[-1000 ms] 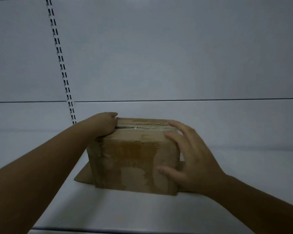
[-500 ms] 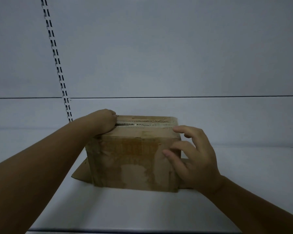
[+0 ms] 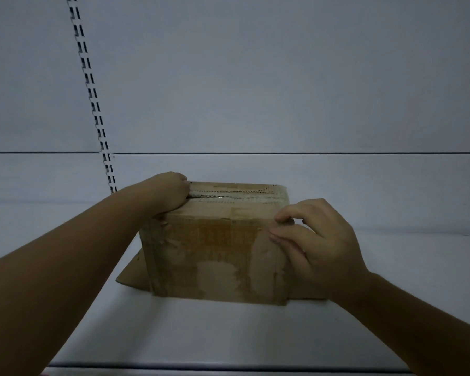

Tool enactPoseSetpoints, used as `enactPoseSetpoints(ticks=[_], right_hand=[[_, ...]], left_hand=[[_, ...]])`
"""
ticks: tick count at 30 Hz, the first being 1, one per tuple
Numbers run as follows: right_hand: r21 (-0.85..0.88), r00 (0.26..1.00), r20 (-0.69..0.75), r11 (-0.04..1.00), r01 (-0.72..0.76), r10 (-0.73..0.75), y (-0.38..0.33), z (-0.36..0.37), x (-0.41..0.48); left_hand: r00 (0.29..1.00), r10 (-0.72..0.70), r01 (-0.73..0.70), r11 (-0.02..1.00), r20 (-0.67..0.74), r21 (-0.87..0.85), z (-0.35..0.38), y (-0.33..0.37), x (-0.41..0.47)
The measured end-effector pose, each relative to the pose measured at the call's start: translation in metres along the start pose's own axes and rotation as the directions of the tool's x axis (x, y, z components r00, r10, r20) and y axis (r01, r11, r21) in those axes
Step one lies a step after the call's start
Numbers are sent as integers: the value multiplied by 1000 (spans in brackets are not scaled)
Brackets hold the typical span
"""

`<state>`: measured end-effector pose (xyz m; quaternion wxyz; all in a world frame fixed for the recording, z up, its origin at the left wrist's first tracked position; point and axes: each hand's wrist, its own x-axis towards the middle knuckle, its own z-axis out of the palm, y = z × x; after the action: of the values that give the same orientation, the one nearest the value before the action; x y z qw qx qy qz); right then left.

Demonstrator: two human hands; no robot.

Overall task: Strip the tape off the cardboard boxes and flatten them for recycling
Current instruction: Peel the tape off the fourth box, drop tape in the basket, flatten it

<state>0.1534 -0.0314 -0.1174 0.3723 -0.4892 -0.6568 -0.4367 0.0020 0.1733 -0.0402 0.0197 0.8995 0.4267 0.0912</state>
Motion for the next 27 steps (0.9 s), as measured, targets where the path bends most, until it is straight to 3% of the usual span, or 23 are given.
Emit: enactPoseSetpoints(ticks=[2,6,11,13,15,17,19,21,23,25,27], right_hand=[[39,998,64,999,-8,6,0,-3,7],[192,973,232,981,-23,-23,10,-20,13],[299,912,315,885,-357,261,34,-43,7],[390,806,407,716,-578,429,38,-42,3],[532,691,505,444,-721,517,39,-39,3],[601,622,538,259,-756,569,36,-34,8],[649,605,495,197,-734,624,29,-28,14],[667,639,410,264,-697,651,24,-24,19],[643,714,342,402,-652,611,19,-26,22],[614,799,295,537,-579,524,16,-33,25],[632,859,242,599,-492,451,16,-44,29]], left_hand=[[1000,-28,28,994,3,-109,2,1,0],[999,28,-27,999,45,-30,0,1,-4],[1000,-7,6,997,-14,-76,4,-4,1],[995,50,-51,999,-84,-8,5,-4,-1],[948,84,-79,996,-307,31,1,-1,-9],[832,171,-139,985,-528,100,-6,9,-23],[816,200,-224,974,-542,22,-11,33,-42],[894,239,-307,943,-378,-130,-6,71,-69],[906,340,-367,928,-252,-66,10,104,-90],[908,340,-349,937,-244,8,25,116,-98],[905,327,-348,937,-271,-32,29,108,-97]])
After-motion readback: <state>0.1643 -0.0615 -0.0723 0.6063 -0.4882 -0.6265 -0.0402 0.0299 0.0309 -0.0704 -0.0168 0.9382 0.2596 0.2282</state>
